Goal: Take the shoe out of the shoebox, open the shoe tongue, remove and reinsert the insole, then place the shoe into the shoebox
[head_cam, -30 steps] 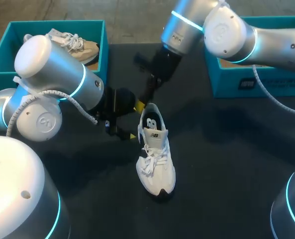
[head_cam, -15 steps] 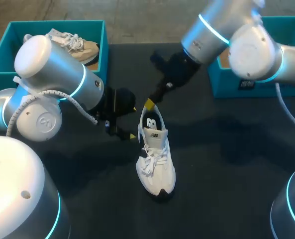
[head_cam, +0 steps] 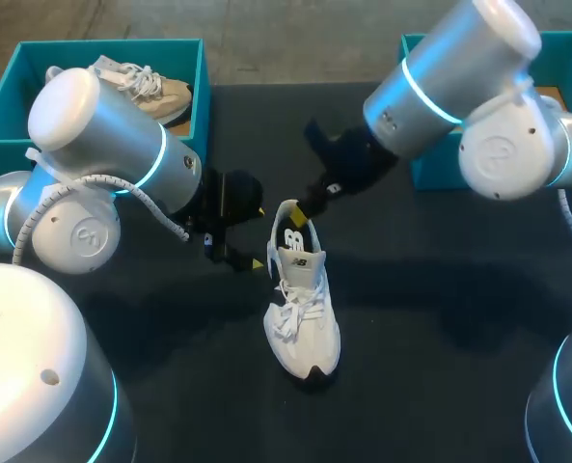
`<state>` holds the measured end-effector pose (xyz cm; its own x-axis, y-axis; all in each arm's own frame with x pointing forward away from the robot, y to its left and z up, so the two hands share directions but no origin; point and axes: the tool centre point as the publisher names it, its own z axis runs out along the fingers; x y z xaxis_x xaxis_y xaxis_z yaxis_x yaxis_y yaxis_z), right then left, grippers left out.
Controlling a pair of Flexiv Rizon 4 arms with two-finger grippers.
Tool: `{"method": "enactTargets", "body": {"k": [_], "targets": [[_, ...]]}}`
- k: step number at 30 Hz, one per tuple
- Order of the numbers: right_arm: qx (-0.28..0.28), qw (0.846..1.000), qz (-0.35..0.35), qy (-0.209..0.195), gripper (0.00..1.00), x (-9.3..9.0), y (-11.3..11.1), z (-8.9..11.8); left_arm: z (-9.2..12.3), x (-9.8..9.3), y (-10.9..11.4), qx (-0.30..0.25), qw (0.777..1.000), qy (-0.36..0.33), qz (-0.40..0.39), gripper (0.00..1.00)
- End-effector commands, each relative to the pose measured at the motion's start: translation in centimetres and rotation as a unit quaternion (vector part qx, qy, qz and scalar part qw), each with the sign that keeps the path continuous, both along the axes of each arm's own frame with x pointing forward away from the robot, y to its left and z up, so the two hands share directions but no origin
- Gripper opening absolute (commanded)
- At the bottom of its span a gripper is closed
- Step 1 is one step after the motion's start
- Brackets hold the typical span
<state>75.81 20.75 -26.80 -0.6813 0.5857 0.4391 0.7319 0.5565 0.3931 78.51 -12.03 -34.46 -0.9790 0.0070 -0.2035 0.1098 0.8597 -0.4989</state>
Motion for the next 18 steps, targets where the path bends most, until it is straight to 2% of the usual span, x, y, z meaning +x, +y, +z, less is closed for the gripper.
{"method": "enactTargets", "body": {"k": [1,7,13,18], "targets": [[-0.005,1.000,-0.004,-0.003,0.00,-0.2,0.0,0.1,0.0,-0.1,0.0,0.000,1.000,-0.001,0.001,1.00],[-0.005,1.000,-0.004,-0.003,0.00,-0.2,0.0,0.1,0.0,-0.1,0.0,0.000,1.000,-0.001,0.001,1.00],[-0.030,0.999,-0.028,0.007,0.00,0.4,-0.2,-0.8,2.3,-0.5,2.6,0.010,1.000,-0.005,0.016,1.00],[-0.054,0.996,-0.069,-0.001,0.00,0.9,0.0,-1.1,4.3,-0.3,4.9,0.017,1.000,-0.013,0.016,1.00]]}}
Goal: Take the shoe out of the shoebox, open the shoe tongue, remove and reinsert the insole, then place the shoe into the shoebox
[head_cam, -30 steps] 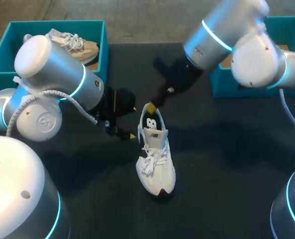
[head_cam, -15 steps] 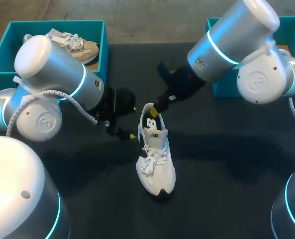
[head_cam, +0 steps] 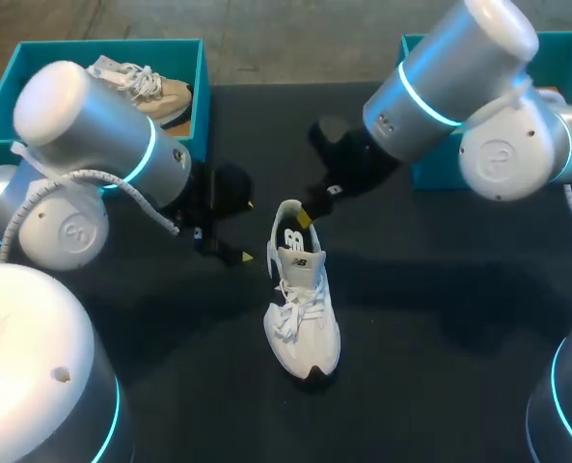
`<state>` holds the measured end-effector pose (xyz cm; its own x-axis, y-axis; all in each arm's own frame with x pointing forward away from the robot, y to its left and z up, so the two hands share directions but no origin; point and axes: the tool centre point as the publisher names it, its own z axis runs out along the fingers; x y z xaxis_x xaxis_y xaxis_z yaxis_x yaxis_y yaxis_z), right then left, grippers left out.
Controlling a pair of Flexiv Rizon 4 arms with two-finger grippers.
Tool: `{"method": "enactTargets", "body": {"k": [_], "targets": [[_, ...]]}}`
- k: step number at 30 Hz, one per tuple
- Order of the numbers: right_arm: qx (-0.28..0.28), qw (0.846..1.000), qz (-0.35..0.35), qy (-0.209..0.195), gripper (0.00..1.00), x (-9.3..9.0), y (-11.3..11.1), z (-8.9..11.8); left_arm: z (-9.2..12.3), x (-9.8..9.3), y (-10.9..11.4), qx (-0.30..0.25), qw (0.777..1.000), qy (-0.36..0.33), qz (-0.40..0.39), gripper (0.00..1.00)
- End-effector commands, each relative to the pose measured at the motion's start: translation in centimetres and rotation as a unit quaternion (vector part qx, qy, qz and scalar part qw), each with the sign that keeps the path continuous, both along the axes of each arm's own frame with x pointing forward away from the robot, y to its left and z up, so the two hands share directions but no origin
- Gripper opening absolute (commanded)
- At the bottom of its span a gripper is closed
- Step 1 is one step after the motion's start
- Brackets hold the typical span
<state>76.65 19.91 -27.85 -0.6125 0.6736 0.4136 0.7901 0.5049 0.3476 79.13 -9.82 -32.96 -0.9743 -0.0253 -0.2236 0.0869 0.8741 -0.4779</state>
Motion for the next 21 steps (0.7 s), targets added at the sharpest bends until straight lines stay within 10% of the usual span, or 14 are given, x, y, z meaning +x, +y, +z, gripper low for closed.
{"method": "enactTargets", "body": {"k": [1,21], "targets": [[-0.033,0.999,-0.031,-0.012,0.00,0.3,1.0,0.0,3.2,-0.8,3.1,0.010,1.000,-0.003,-0.004,1.00],[-0.134,0.977,-0.168,-0.006,0.00,-0.7,1.9,-2.1,6.4,3.9,12.0,0.094,0.994,-0.034,-0.038,1.00]]}}
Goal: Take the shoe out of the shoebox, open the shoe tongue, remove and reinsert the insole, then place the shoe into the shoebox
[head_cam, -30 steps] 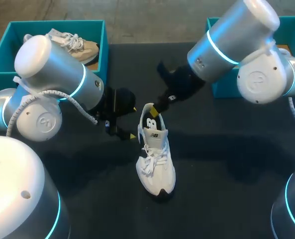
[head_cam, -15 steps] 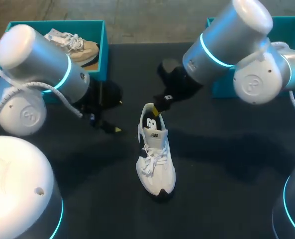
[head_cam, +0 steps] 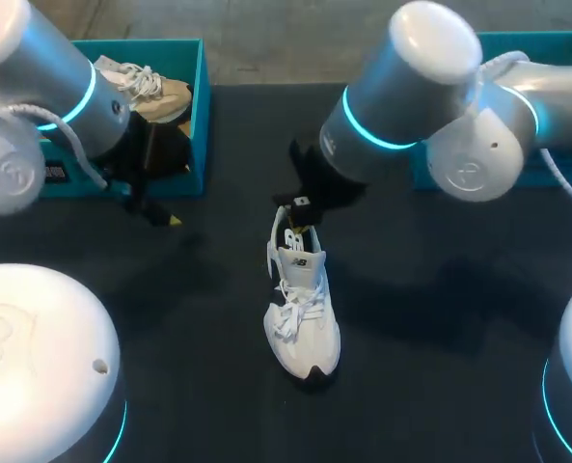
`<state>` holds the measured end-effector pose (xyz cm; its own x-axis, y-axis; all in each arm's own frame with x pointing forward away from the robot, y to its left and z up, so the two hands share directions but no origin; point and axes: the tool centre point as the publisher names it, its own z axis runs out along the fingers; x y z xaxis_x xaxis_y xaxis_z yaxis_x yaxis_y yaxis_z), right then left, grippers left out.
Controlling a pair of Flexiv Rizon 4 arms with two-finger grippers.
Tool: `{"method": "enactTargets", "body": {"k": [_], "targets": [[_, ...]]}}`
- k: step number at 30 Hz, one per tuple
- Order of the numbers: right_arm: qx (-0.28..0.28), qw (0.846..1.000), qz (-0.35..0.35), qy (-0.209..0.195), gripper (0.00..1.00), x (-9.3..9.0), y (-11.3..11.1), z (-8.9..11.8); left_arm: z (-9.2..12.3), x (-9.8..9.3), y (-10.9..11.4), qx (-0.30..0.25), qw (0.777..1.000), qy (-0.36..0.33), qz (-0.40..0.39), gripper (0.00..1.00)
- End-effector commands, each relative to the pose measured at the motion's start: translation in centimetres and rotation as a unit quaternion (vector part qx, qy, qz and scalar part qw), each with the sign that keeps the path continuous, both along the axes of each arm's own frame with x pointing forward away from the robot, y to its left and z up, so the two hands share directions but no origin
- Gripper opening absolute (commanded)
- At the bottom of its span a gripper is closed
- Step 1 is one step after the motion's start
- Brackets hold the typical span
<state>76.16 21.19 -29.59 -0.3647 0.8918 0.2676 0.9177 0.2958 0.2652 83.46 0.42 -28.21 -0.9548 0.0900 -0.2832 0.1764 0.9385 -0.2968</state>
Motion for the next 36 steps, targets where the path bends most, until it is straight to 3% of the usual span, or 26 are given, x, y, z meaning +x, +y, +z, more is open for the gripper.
{"method": "enactTargets", "body": {"k": [1,14,24,36], "targets": [[-0.046,0.999,-0.022,-0.006,0.00,-0.3,0.6,-0.5,1.8,-0.3,2.3,0.002,1.000,-0.005,-0.003,1.00],[-0.055,0.998,-0.014,-0.002,0.00,-0.4,0.7,-0.5,4.0,1.8,8.5,0.023,0.999,-0.024,0.022,1.00],[-0.076,0.994,-0.073,-0.029,0.00,-0.1,-0.2,-1.8,4.7,4.0,10.0,0.020,0.997,-0.046,0.060,1.00],[-0.102,0.992,-0.076,-0.004,0.00,0.8,-0.1,-3.4,5.8,6.3,11.4,0.025,0.994,-0.051,0.094,1.00]]}}
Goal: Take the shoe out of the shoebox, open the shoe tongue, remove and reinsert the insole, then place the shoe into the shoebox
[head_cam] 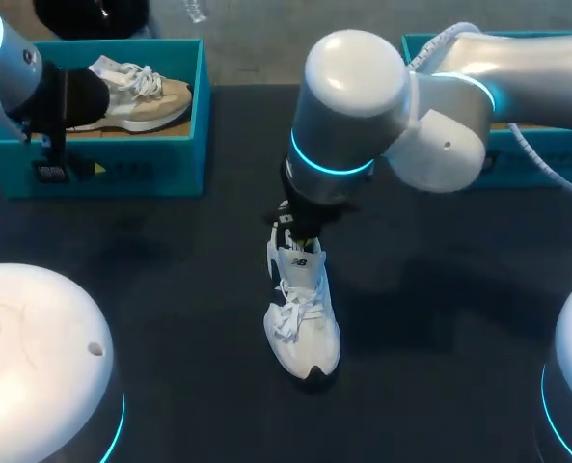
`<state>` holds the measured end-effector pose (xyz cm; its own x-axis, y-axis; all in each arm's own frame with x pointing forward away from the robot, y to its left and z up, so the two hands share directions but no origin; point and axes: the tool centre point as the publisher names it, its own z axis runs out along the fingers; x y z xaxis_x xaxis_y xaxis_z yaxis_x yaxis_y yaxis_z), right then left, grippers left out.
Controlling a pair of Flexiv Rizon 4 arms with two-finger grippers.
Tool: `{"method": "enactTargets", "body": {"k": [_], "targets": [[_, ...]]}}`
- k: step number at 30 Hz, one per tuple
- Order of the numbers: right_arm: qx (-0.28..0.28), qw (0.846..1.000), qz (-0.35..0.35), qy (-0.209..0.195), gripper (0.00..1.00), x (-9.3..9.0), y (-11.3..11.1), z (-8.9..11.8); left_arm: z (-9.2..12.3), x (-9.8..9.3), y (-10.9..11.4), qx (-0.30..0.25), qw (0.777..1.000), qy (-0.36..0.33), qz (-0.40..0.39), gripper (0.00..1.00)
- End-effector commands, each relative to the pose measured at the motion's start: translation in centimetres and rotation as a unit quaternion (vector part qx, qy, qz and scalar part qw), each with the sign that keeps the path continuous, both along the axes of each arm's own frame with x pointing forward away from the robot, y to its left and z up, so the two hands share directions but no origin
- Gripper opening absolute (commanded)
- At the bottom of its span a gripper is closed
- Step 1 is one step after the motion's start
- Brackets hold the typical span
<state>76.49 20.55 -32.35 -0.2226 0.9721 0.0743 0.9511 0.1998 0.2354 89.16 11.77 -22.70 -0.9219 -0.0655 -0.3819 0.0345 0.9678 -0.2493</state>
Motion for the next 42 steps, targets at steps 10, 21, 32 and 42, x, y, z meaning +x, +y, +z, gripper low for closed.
{"method": "enactTargets", "body": {"k": [10,21,32,42], "targets": [[-0.016,0.999,0.001,0.042,0.00,0.1,0.8,-2.3,1.5,2.4,1.5,0.000,0.999,-0.013,0.038,1.00],[-0.040,0.998,-0.011,0.045,0.00,0.0,0.6,-3.7,1.6,2.4,1.6,-0.002,0.999,-0.014,0.043,1.00],[-0.042,0.998,-0.010,0.052,0.00,0.9,0.4,-5.7,1.6,2.4,1.6,-0.002,0.999,-0.014,0.043,1.00],[-0.053,0.998,-0.011,0.022,0.00,1.2,0.1,-3.7,1.6,2.4,1.6,-0.002,0.999,-0.014,0.043,1.00]]}}
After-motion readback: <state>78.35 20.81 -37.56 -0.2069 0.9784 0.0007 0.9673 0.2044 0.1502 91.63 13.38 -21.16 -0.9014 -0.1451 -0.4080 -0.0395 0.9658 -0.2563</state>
